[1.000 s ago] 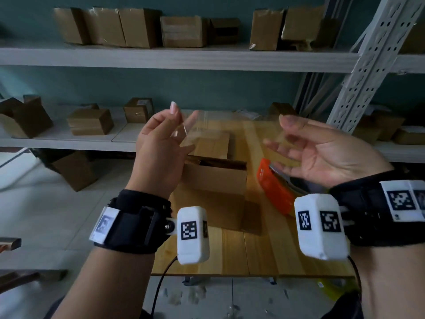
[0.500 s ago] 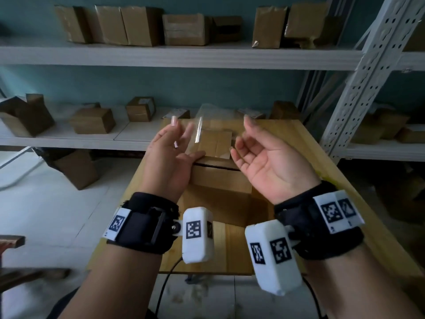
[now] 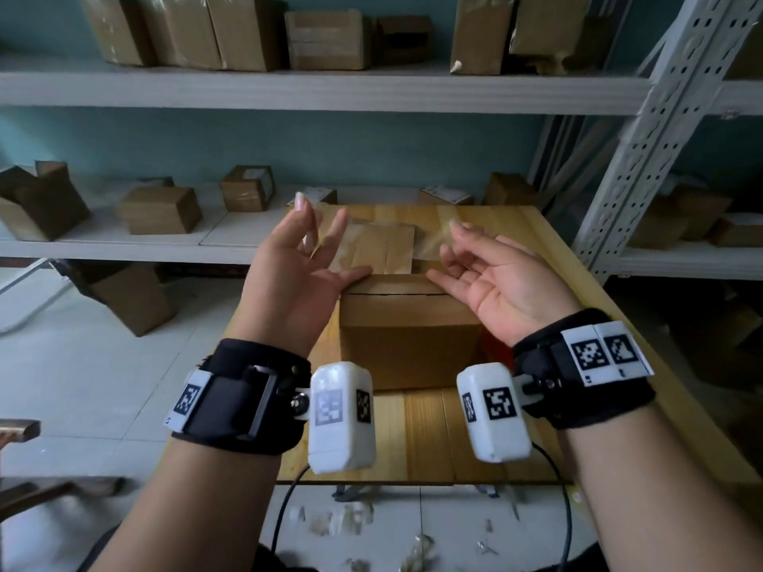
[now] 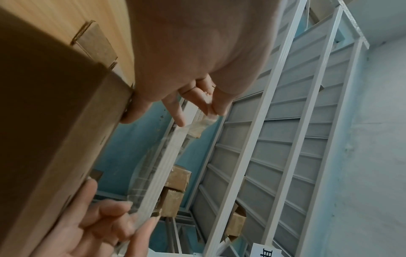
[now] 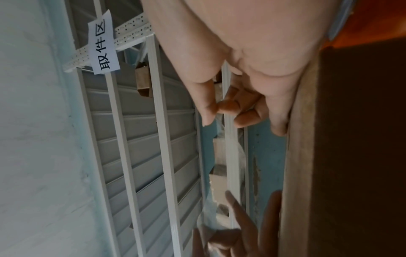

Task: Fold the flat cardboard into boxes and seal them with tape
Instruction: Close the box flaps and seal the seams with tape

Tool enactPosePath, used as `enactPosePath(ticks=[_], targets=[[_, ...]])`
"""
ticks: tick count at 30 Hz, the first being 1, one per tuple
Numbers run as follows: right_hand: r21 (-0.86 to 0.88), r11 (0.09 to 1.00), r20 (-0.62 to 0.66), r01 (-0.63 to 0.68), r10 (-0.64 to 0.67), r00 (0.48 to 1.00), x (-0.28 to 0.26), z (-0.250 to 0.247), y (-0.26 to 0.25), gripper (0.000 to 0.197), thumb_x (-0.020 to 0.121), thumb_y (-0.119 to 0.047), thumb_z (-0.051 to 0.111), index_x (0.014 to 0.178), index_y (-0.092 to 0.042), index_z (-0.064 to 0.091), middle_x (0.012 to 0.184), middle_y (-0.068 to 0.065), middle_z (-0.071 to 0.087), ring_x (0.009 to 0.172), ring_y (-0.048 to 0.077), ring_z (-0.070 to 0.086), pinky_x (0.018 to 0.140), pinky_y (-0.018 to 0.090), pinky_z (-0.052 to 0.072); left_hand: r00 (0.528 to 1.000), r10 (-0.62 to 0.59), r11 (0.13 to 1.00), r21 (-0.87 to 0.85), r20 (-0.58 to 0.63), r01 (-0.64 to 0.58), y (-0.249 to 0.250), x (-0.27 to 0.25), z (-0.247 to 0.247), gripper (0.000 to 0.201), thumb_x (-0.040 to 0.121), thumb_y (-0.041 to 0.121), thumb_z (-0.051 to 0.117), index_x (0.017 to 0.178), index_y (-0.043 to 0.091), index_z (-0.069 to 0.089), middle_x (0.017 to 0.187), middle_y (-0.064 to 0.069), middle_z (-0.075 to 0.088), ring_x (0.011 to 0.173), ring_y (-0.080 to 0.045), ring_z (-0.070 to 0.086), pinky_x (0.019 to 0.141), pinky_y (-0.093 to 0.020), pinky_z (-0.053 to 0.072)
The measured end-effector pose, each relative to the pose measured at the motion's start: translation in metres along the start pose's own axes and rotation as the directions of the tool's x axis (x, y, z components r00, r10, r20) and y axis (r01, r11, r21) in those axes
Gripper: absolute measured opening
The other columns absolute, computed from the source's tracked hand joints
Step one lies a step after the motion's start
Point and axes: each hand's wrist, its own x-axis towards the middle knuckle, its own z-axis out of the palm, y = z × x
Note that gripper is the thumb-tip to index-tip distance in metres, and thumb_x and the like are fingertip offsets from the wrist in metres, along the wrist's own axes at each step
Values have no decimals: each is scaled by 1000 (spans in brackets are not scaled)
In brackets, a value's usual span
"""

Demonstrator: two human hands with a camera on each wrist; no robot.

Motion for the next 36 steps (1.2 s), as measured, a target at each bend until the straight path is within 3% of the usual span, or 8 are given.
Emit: enactPosePath(ticks=[2,4,9,14,17,25,34,36], targets=[[-20,1000,3,5,-5,1000,2,-4,-2,23,82,-9,78,99,-15,63,83,1,70,86,15,68,106,53,54,1000,8,1000,27,13,-8,-4,-2,-2,18,107,24,60,124,21,63,127,13,71,125,-18,71,108,-77,39],[-59,998,4,18,-18,1000,3,-4,-1,19,89,-6,74,101,-15,62,82,0,69,82,13,67,106,52,54,999,36,997,66,6,-37,-13,-5,-4,4,107,19,60,105,18,64,160,4,52,123,-19,71,109,-74,41],[-148,985,-12,84,-87,996,6,-2,5,16,98,-2,66,108,-14,63,81,0,67,77,13,66,100,49,59,982,190,972,141,-10,-187,-30,-12,-2,18,103,11,65,89,19,60,104,-1,76,123,-20,72,108,-65,49],[17,998,-64,66,-65,996,8,-4,6,12,98,-1,65,102,-12,63,79,2,63,77,13,65,101,54,57,988,153,972,183,2,-151,-24,6,5,20,105,15,65,86,20,60,88,0,68,123,-22,72,108,-69,48],[89,995,-76,42,-35,996,8,-8,4,11,97,-2,66,103,-11,63,74,0,61,74,12,63,103,56,55,993,121,982,148,3,-120,-22,12,3,22,107,15,61,85,20,62,87,3,67,123,-22,72,108,-71,46],[-52,991,-99,125,-129,987,4,-5,9,16,96,-2,70,96,-16,62,71,-5,61,68,6,62,104,57,54,991,130,982,141,-3,-128,-26,7,-4,17,104,13,64,88,17,61,101,1,73,122,-25,72,108,-65,50],[5,995,-165,98,-96,982,2,-1,7,19,90,-12,79,102,-15,64,72,-7,61,66,4,60,103,56,56,998,-3,990,142,63,-6,-17,6,-13,9,107,14,59,116,15,58,99,4,67,125,-28,70,118,-56,41],[23,996,-163,84,-79,983,3,-1,7,20,89,-15,80,102,-15,66,71,-8,61,64,3,60,102,56,56,996,2,984,176,91,-18,-18,5,-10,2,107,14,59,109,15,59,117,2,71,127,-25,70,117,-51,40]])
